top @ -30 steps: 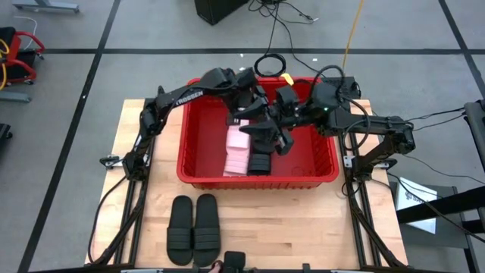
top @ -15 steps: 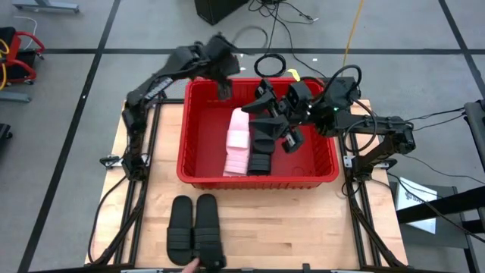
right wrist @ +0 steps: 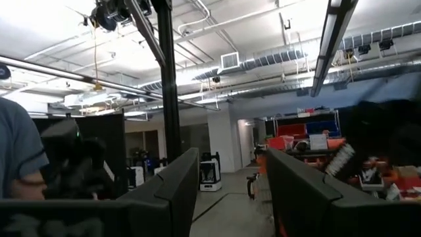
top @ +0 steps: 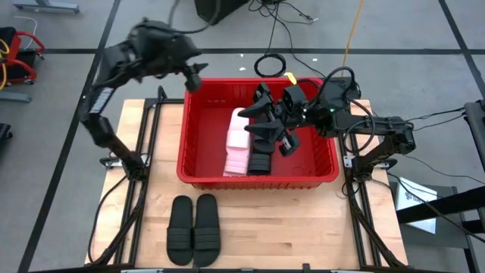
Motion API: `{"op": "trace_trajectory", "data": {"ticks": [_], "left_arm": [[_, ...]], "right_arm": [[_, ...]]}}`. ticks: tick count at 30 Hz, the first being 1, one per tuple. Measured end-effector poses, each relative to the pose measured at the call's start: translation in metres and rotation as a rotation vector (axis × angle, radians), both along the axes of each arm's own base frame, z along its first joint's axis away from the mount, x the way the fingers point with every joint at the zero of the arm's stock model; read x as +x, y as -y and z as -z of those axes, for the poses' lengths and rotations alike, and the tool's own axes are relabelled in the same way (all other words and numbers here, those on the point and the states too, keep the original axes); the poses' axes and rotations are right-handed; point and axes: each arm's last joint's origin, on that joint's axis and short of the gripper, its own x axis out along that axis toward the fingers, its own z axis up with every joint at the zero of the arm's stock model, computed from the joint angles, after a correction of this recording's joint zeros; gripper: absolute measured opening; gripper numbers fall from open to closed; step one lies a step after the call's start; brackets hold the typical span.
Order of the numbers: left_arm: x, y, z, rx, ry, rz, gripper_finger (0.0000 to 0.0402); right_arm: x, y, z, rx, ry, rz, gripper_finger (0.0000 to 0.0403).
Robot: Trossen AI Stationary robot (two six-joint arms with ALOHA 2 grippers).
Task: Pick and place slides into bin
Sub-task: Put the black slipper into the red bin
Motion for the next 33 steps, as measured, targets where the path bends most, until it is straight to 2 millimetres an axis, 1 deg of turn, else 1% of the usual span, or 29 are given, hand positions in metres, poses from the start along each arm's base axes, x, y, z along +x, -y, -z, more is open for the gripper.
{"op": "trace_trajectory", "data": {"ticks": [6,9,12,16,24,29,33], "left_arm": [[-0.035,0.037,-0.024,-0.010,0.139,0.031,0.0186],[-0.045,0.053,-0.031,-0.016,0.183,0.072,0.0186],[-0.051,0.069,-0.034,-0.029,0.210,0.138,0.0186],[-0.055,0.089,-0.038,-0.063,0.245,0.235,0.0186],[-0.053,0.127,-0.039,-0.174,0.285,0.415,0.0186],[-0.052,0.154,-0.039,-0.252,0.285,0.542,0.0186],[-0.053,0.174,-0.038,-0.312,0.279,0.632,0.0186]], "right_arm": [[0.001,0.002,0.002,0.004,-0.014,0.053,0.0167],[0.002,0.003,0.001,-0.002,-0.005,0.097,0.0167],[0.002,0.004,0.001,0.009,-0.004,0.134,0.0167],[0.002,0.005,0.001,0.016,-0.005,0.148,0.0167],[0.002,0.005,0.002,0.021,-0.014,0.144,0.0167],[0.004,0.004,0.006,0.021,-0.067,0.141,0.0167],[0.006,0.004,0.009,0.058,-0.109,0.119,0.0167]]}}
